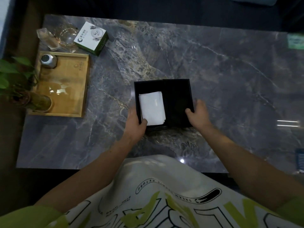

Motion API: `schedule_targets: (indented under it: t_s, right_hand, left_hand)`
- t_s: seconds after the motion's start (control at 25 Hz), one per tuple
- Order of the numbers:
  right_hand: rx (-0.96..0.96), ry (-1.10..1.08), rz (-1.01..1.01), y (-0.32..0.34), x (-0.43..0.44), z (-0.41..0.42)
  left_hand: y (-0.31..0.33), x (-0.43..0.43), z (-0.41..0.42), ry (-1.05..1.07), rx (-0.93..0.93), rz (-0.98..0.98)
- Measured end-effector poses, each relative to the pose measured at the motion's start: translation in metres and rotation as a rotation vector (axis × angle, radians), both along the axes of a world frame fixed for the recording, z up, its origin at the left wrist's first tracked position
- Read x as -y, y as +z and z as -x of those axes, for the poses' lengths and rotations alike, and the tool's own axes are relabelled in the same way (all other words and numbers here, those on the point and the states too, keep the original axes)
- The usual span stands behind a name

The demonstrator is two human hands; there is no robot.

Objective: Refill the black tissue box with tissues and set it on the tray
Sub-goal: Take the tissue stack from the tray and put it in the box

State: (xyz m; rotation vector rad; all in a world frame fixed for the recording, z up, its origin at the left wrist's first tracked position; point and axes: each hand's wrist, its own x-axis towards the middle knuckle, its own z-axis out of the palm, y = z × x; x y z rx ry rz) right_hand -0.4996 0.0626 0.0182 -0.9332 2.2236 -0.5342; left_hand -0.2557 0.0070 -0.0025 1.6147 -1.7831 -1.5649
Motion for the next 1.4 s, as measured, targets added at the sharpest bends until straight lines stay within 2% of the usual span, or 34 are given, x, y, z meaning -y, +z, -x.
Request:
schedule_targets:
  t_s: [0.08,0.16,0.36,0.52,0.76,1.0,1.24,1.4]
  right_hand:
    - [0.256,-0.241,-0.035,0.002,-0.006,0.000]
    - [0.415,-0.361,-0.024,-0.005,-0.012,0.003]
    - [0.436,-0.444,0.089,0.000,-0.018,0.007]
    - [0.531,-0.481,0.240,0.018,-0.028,0.006]
    - [0.648,-0.421,0.345,0.038,-0.026,-0.014]
    - [0.813,-0.297,0.273,0.047,-0.014,-0.034]
    - [0.660,-0.071,0.011,0.040,0.006,-0.058]
    - [0.612,0.034,0.017,0.038,0.021,-0.083]
  left_hand:
    - [0.003,-0.002,0.002,0.100,-0.048,-0.128]
    - [0.008,0.001,0.004,0.221,-0.117,-0.252]
    - [0.023,0.012,0.010,0.480,-0.272,-0.445]
    - [0.019,0.010,0.012,0.492,-0.311,-0.499]
    - [0.024,0.010,0.010,0.469,-0.370,-0.557]
    - [0.026,0.008,0.007,0.451,-0.412,-0.546]
    - [0.035,0.011,0.007,0.453,-0.424,-0.574]
    - [0.038,0.011,0.007,0.441,-0.418,-0.601]
